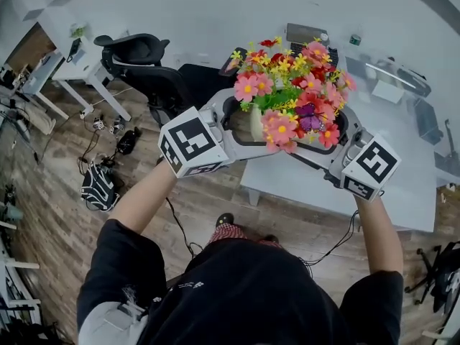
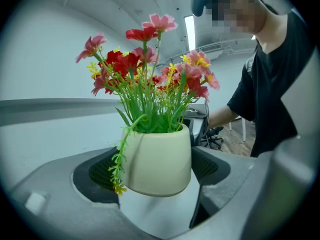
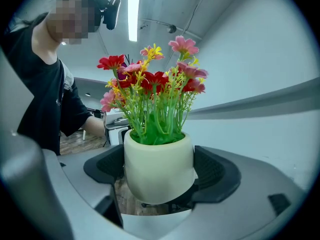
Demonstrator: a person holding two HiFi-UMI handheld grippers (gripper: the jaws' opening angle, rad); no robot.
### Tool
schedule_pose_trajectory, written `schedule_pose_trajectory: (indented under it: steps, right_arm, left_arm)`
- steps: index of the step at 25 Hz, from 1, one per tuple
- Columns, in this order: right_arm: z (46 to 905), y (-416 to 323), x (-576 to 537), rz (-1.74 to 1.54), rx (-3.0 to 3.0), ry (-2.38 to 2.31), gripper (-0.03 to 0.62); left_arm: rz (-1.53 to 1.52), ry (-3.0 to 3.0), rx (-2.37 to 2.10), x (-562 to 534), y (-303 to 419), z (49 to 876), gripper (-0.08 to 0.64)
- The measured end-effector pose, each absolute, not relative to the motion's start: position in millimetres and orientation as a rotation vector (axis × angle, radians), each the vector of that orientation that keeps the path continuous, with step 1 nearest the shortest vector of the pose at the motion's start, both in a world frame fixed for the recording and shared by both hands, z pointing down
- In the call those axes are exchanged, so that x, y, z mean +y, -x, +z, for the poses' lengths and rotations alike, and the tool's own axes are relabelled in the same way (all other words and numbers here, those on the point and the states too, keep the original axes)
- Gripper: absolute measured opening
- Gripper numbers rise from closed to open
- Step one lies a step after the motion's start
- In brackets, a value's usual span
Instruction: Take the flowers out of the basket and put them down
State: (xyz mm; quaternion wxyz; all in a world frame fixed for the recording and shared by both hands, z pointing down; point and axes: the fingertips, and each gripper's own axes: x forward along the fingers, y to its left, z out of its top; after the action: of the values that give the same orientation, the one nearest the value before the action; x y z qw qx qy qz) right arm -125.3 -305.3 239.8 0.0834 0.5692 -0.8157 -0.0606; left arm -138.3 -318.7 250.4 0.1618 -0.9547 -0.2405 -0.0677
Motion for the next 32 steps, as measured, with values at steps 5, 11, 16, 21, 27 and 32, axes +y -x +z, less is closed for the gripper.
schedule_pose_trajectory:
  steps: [5,11,16,21,27,32]
  right_arm:
    - [236.4,122.7,-301.3,-0.175,-2.386,-1.768,0.437]
    - [244.6,115.9,-303.5,-0.173,-2.338,-1.833,0.437]
    - [252.0,110.3,-313.3,-0.158,-2.298,-1.877,0.437]
    - [239.4,119.7,-341.3,-0.126,-2.242,-1.930,0.437]
    - [239.5,123.4,-367.8,-0.087,-2.195,-1.979,0.437]
    - [244.6,110.9,-353.1,-0.084,-2.165,-2.016,0.437]
  left_arm:
    - [-0.178,2.703,-0.763,-315.4,135.1,246.9,0.434]
    - [-0.172,2.671,-0.831,-318.2,127.7,254.6,0.434]
    - [-0.171,2.651,-0.882,-328.2,121.6,262.0,0.434]
    - [-0.158,2.643,-0.959,-356.4,130.1,249.7,0.434]
    - [-0.154,2.632,-1.028,-383.3,133.3,249.9,0.434]
    - [-0.148,2.612,-1.069,-369.1,120.3,254.9,0.434]
